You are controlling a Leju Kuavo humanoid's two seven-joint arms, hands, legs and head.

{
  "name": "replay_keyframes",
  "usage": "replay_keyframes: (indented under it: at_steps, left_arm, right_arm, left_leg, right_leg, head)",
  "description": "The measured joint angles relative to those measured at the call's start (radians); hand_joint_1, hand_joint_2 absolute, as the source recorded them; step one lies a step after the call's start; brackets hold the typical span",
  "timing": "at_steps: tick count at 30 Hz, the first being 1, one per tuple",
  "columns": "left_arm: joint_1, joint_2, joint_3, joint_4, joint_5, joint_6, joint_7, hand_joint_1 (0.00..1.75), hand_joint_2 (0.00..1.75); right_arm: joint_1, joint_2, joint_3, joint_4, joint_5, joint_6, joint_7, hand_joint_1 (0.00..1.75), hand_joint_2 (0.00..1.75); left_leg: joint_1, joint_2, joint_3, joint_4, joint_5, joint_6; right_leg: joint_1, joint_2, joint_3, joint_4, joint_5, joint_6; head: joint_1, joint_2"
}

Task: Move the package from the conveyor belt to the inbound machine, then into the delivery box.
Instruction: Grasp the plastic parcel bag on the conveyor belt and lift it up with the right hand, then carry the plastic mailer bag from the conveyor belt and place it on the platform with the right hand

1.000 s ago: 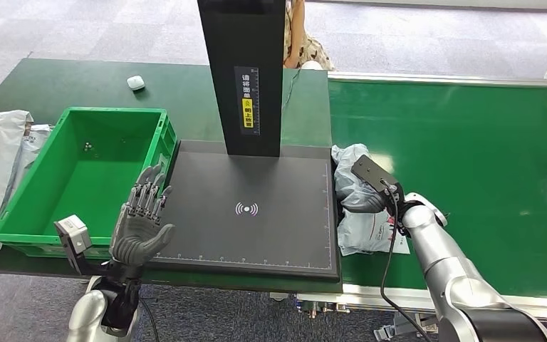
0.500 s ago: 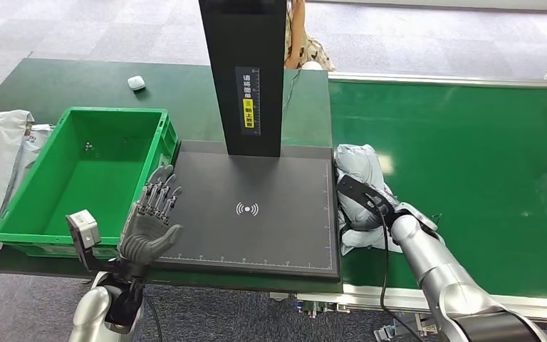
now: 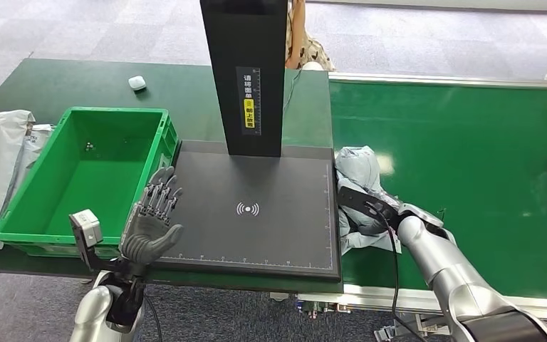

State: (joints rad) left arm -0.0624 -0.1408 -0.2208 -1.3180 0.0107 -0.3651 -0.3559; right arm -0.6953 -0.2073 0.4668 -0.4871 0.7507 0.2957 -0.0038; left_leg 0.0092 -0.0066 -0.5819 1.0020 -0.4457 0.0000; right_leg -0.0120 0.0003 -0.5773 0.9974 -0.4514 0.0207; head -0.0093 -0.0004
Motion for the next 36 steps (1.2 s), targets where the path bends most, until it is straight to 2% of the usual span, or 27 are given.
replay_keyframes:
  at_steps: [7, 16, 19, 23, 26, 28, 32, 36]
  left_arm:
    - [0.002, 0.000, 0.001, 0.000, 0.000, 0.001, 0.000, 0.00, 1.75]
    - [0.015, 0.001, 0.003, -0.004, -0.006, 0.007, 0.000, 0.00, 1.75]
    - [0.028, 0.000, 0.006, -0.017, -0.010, 0.012, 0.002, 0.00, 1.75]
    - [0.055, -0.002, 0.018, -0.050, -0.010, 0.033, 0.003, 0.00, 1.75]
    - [0.069, -0.004, 0.023, -0.071, -0.010, 0.042, 0.001, 0.00, 1.75]
    - [0.073, -0.005, 0.026, -0.080, -0.003, 0.058, -0.011, 0.00, 1.75]
    - [0.071, -0.009, 0.032, -0.084, 0.022, 0.107, -0.059, 0.00, 1.75]
    - [0.058, -0.009, 0.033, -0.084, 0.029, 0.134, -0.085, 0.00, 1.75]
  right_arm:
    - [-0.014, -0.002, 0.011, 0.000, -0.011, -0.025, -0.013, 1.75, 1.75]
    - [-0.012, 0.008, 0.011, -0.011, -0.078, -0.120, -0.029, 1.75, 1.75]
    - [0.001, 0.020, -0.002, -0.031, -0.115, -0.196, -0.039, 1.75, 1.75]
    - [0.023, 0.039, -0.051, -0.100, -0.168, -0.387, -0.067, 1.75, 1.75]
    - [0.024, 0.045, -0.091, -0.156, -0.188, -0.446, -0.082, 1.75, 1.75]
    - [0.035, 0.052, -0.116, -0.195, -0.229, -0.513, -0.145, 1.75, 1.75]
    - [0.075, 0.069, -0.202, -0.343, -0.390, -0.733, -0.399, 1.75, 1.75]
    - [0.097, 0.077, -0.244, -0.487, -0.468, -0.788, -0.496, 1.75, 1.75]
  left_leg:
    - [0.000, 0.000, 0.000, 0.000, 0.000, 0.000]
    - [0.000, -0.001, -0.002, 0.000, 0.000, 0.000]
    - [0.000, -0.001, -0.003, 0.000, 0.000, 0.000]
    - [0.000, -0.001, -0.004, 0.000, 0.000, 0.000]
    - [0.000, -0.001, -0.004, 0.000, 0.000, 0.000]
    - [0.000, -0.001, -0.005, 0.000, 0.000, 0.000]
    - [0.000, -0.002, -0.006, 0.000, 0.000, 0.000]
    - [0.000, -0.001, -0.006, 0.000, 0.000, 0.000]
  right_leg:
    - [0.000, 0.000, 0.000, 0.000, 0.000, 0.000]
    - [0.000, -0.001, -0.001, 0.000, 0.000, 0.000]
    - [0.000, -0.001, -0.002, 0.000, 0.000, 0.000]
    - [0.000, -0.001, -0.004, 0.001, 0.000, 0.000]
    - [0.000, -0.001, -0.004, 0.001, 0.000, 0.000]
    - [0.000, -0.001, -0.004, 0.001, 0.000, 0.000]
    - [0.000, -0.002, -0.006, 0.001, 0.000, 0.000]
    - [0.000, -0.001, -0.006, 0.001, 0.000, 0.000]
  head:
    - [0.000, 0.000]
    - [0.000, 0.000]
    - [0.000, 0.000]
    - [0.000, 0.000]
    - [0.000, 0.000]
    - [0.000, 0.000]
    - [0.000, 0.000]
    - [0.000, 0.000]
